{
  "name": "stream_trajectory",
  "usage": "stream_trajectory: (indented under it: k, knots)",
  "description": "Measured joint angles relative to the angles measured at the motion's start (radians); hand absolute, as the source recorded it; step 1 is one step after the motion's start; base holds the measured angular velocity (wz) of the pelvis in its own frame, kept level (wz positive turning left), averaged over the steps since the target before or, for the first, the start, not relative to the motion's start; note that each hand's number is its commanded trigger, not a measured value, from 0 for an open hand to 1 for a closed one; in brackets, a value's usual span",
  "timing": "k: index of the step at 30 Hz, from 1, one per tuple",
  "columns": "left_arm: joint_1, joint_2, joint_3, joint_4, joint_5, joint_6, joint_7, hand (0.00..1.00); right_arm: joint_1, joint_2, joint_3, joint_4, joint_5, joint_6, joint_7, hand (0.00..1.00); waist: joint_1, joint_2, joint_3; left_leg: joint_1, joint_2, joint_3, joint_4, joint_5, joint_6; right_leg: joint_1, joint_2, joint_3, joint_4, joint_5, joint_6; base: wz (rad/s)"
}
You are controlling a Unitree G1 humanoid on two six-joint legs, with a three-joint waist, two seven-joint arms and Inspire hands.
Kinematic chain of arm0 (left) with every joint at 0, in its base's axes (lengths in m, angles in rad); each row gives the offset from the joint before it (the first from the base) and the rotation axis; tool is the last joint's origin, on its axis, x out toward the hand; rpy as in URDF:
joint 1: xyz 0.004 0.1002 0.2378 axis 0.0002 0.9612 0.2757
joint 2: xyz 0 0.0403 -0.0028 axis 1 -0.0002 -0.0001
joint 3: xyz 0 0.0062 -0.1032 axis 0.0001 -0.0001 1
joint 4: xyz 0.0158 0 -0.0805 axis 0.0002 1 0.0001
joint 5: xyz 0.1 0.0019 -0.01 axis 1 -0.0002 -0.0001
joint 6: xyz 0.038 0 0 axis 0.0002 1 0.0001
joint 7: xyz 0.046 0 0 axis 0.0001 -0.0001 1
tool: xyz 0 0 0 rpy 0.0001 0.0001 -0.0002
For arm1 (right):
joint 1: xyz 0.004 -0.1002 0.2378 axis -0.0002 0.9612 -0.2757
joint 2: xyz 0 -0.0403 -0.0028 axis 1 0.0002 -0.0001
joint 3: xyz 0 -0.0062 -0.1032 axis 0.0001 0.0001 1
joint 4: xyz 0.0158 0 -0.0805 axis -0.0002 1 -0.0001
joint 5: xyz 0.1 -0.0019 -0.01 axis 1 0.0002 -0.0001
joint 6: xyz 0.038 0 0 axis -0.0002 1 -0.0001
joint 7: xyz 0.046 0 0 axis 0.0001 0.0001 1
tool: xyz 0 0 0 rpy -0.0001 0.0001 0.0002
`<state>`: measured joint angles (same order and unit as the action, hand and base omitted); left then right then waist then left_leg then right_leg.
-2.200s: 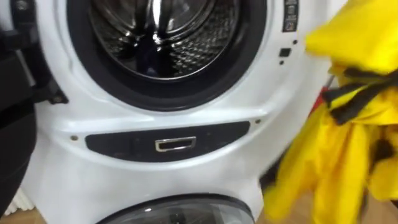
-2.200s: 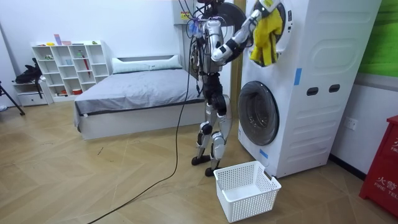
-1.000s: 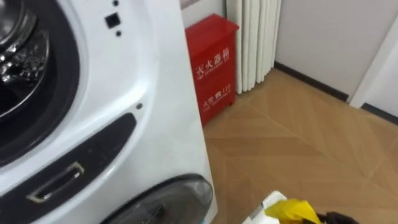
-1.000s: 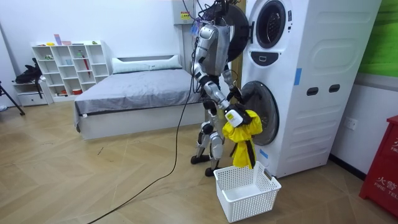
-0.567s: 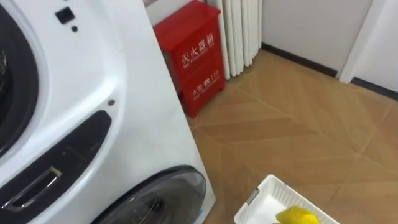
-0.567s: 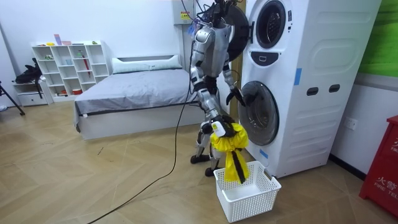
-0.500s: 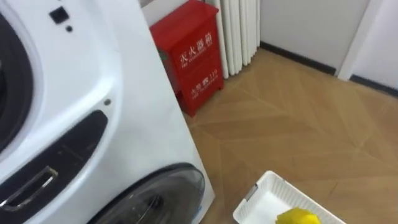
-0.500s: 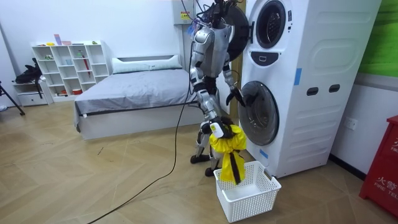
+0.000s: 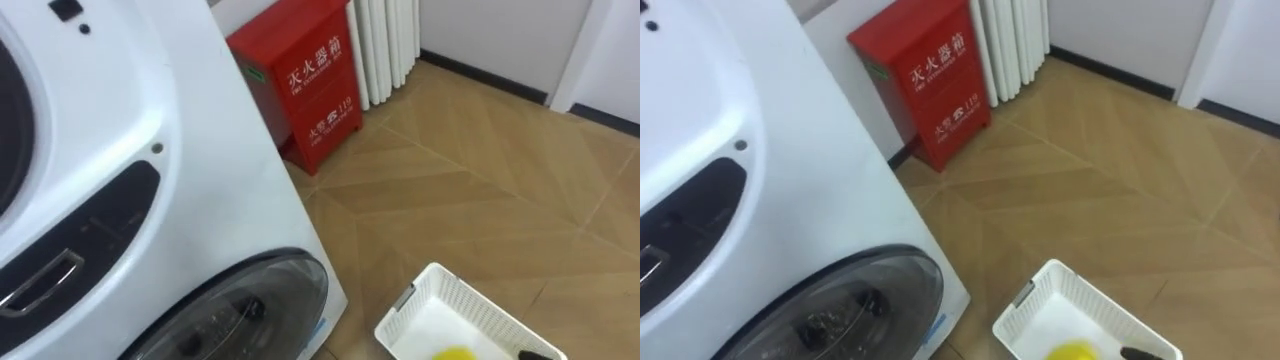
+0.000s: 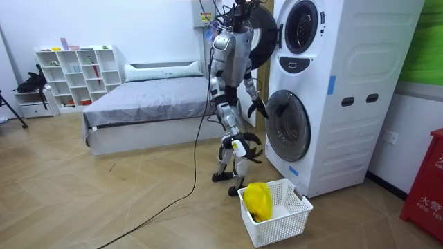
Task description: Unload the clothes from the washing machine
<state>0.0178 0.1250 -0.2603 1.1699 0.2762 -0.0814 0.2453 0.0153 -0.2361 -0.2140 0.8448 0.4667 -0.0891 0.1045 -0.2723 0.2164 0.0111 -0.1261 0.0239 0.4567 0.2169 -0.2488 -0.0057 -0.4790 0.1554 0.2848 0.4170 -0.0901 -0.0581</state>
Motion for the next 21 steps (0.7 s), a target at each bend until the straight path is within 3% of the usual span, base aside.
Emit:
stream_trajectory:
  k: [21]
  knots:
    - [0.035, 0.001, -0.017, -0.003, -0.014, -0.007, -0.039, 0.00, -0.016, 0.001, 0.027, 0.021, 0.009, -0.002, 0.009, 0.00, 0.001, -0.013, -0.0013, -0.034, -0.020, -0.078, 0.005, 0.017, 0.028, -0.009, -0.063, -0.094, -0.001, -0.004, 0.009, 0.13]
